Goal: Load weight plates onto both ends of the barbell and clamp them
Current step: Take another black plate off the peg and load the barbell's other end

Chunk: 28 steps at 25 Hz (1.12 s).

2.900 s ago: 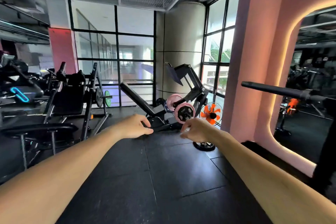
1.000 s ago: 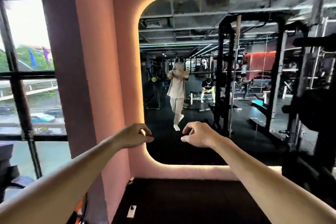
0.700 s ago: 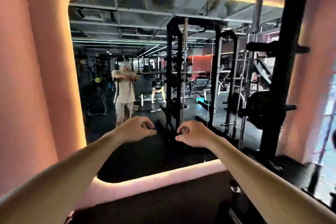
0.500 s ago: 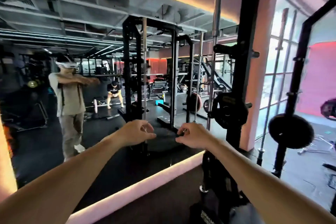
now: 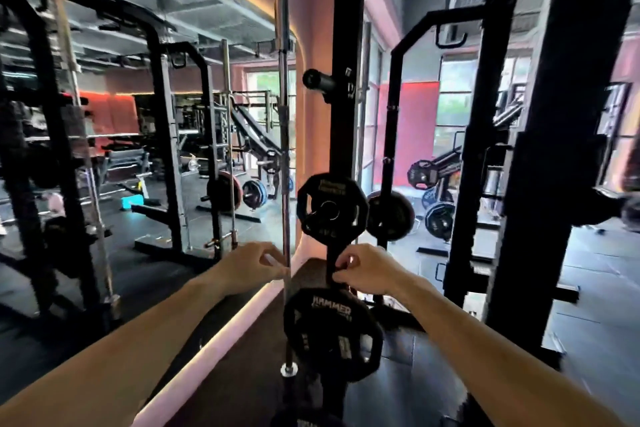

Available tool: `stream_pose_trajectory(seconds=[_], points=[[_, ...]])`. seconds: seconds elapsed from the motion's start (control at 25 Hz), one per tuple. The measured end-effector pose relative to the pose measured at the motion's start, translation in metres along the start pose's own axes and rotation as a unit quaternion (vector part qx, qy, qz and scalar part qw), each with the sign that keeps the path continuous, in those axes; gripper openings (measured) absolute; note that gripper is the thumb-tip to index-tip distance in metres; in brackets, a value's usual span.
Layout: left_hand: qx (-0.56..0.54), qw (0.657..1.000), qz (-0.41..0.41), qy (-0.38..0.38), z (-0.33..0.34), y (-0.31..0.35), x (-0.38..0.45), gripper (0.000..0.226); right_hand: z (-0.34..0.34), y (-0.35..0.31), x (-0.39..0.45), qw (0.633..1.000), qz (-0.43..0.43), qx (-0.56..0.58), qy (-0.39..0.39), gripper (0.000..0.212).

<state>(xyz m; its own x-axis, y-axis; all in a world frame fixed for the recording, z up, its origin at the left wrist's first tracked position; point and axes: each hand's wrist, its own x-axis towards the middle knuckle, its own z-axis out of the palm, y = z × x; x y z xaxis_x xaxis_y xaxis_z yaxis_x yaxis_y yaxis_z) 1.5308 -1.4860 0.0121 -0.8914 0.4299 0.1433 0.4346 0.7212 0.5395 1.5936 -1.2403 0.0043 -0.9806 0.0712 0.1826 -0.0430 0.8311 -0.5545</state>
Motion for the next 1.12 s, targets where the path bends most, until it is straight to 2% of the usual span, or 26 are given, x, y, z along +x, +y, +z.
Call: stream_pose_trajectory(seconds=[0.12,0.32,0.48,0.6,0.68,0.76,0.84,0.96,1.12], points=[[-0.010,1.000,0.017,-0.002,0.006,-0.015,0.052,0.012,0.005,0.020,0.042,1.000,0.026,-0.007,0.013,0.008],[-0.013,0.999,0.037,-0.016,0.007,-0.044,0.159,0.018,0.006,0.053,0.131,0.997,0.057,0.019,0.051,0.010],[-0.041,0.999,0.033,0.003,0.000,-0.057,0.244,0.021,-0.003,0.079,0.206,0.988,0.081,0.017,0.132,0.019],[-0.082,0.995,0.043,0.042,0.001,-0.062,0.295,0.040,-0.006,0.090,0.247,0.975,0.105,0.006,0.194,0.050],[-0.109,0.991,0.043,0.059,0.006,-0.067,0.326,0.053,-0.005,0.095,0.268,0.974,0.114,0.006,0.195,0.063],[-0.111,0.991,0.050,0.056,0.013,-0.077,0.360,0.070,-0.004,0.100,0.285,0.976,0.117,0.020,0.180,0.067],[-0.138,0.989,0.045,0.029,0.019,-0.080,0.382,0.082,-0.001,0.101,0.292,0.976,0.132,0.065,0.163,0.061],[-0.175,0.984,0.036,-0.014,0.032,-0.082,0.407,0.069,0.007,0.109,0.304,0.968,0.155,0.140,0.140,0.045],[-0.256,0.965,0.051,-0.038,0.042,-0.088,0.420,0.046,0.007,0.121,0.308,0.948,0.155,0.246,0.127,0.054]])
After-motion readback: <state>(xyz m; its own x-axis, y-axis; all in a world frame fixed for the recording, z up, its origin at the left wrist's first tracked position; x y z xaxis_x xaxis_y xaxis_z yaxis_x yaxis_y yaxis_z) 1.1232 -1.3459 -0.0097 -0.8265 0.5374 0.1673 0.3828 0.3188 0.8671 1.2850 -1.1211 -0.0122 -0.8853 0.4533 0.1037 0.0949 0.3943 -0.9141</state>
